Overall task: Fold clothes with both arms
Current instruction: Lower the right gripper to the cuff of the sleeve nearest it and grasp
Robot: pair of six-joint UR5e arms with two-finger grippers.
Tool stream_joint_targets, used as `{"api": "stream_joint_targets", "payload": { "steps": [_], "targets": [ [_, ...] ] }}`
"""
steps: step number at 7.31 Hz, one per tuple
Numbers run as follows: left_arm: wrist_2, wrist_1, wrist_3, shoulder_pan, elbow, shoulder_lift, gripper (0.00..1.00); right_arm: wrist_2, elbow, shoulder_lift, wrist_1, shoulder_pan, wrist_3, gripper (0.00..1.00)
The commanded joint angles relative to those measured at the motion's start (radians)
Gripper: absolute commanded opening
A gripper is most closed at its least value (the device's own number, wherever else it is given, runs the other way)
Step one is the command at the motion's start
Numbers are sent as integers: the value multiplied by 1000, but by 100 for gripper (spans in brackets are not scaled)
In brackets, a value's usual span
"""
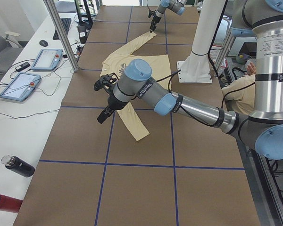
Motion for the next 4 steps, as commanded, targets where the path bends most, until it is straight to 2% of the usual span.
{"api": "stream_joint_targets", "payload": {
  "steps": [1,3,4],
  "targets": [
    [0,0,0,0,0,0,100,-1,-3,12,0,-1,1,54],
    [0,0,0,0,-2,0,100,-1,-1,12,0,-1,3,39],
    [0,0,0,0,0,0,100,-1,-1,12,0,-1,5,27]
  ]
}}
